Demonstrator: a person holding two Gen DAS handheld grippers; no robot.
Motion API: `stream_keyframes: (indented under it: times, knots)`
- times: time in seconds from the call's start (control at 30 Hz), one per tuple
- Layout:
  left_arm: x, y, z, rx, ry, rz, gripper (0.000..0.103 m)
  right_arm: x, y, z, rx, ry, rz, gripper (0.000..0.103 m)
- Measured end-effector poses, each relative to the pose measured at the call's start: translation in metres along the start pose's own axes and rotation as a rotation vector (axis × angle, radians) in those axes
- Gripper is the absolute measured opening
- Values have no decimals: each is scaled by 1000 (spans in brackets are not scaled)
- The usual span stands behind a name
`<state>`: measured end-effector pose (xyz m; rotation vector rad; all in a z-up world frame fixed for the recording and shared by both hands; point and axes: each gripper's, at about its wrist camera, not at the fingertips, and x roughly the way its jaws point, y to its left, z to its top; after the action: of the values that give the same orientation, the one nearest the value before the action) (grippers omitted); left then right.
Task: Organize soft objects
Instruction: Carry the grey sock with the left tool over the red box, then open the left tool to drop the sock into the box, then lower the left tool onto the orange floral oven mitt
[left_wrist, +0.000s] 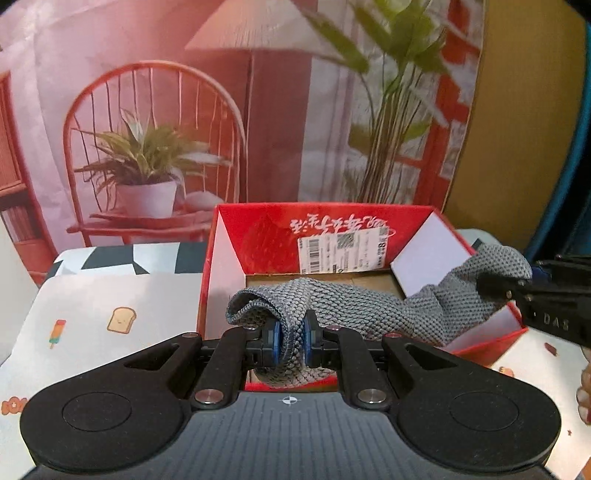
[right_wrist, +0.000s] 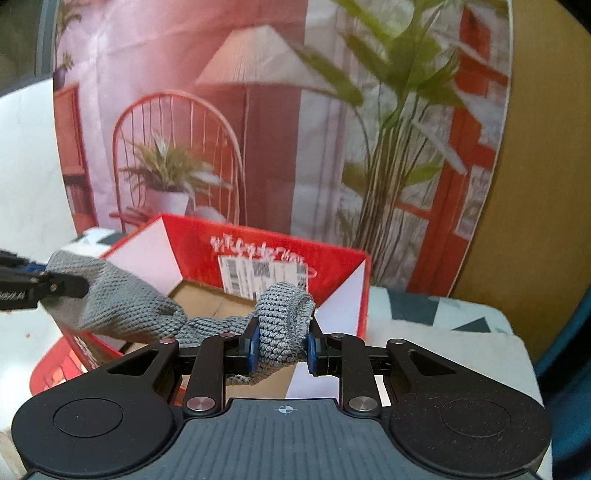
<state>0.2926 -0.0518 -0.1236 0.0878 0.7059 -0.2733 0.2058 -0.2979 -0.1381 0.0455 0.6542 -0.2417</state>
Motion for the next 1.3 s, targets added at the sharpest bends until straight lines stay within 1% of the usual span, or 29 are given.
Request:
stream_keyframes:
  times: [0.17, 0.3, 0.33, 0.37, 0.4, 0.43, 0.47, 0.5, 0.53, 0.6, 0.63, 0.83, 0.93, 1.1, 1.2, 1.3]
  knots:
    - [21, -2, 5, 32, 45, 13, 13, 25, 1, -2, 13, 67, 7, 22]
    - [33, -3, 7, 54, 67, 22, 16, 39, 3, -2, 16, 95, 11, 22]
    - [35, -2, 7, 59, 68, 23, 19, 41, 3, -2, 17, 99, 12, 23]
    - [35, -3, 7, 63, 67, 23, 27, 43, 3, -2, 19, 104, 16, 23]
    - [35, -3, 7, 66, 65, 22, 37, 45, 4, -3, 19, 110, 23, 24]
    - [34, -2, 7, 70, 59, 20, 42, 47, 3, -4, 18, 114, 25, 28]
    - [33, -2, 6, 76, 51, 18, 50, 48, 4, -6, 15, 117, 26, 31]
    - [29, -3, 6, 81, 43, 15, 55, 49, 4, -7, 10, 113, 22, 32]
    - [27, -3, 6, 84, 36, 12, 57, 48, 4, -7, 7, 100, 18, 33]
    - [22, -3, 5, 78, 27, 2, 57, 44, 5, -8, -4, 67, -12, 48]
    - [19, -3, 5, 70, 24, -4, 57, 40, 5, -8, -8, 48, -22, 58]
    - [-15, -7, -8, 40, -33, -44, 57, 6, 8, -13, -7, -46, 8, 60]
    - [-30, -10, -19, 9, -46, -68, 57, -12, 13, -19, 7, -78, 32, 60]
    - [-49, -17, -45, -25, -40, -99, 57, -36, 19, -37, 55, -104, 80, 60]
    - [-54, -23, -63, -13, -26, -102, 56, -46, 23, -54, 67, -108, 88, 60]
    - [-54, -24, -78, -25, -6, -109, 55, -54, 28, -76, 78, -93, 86, 60]
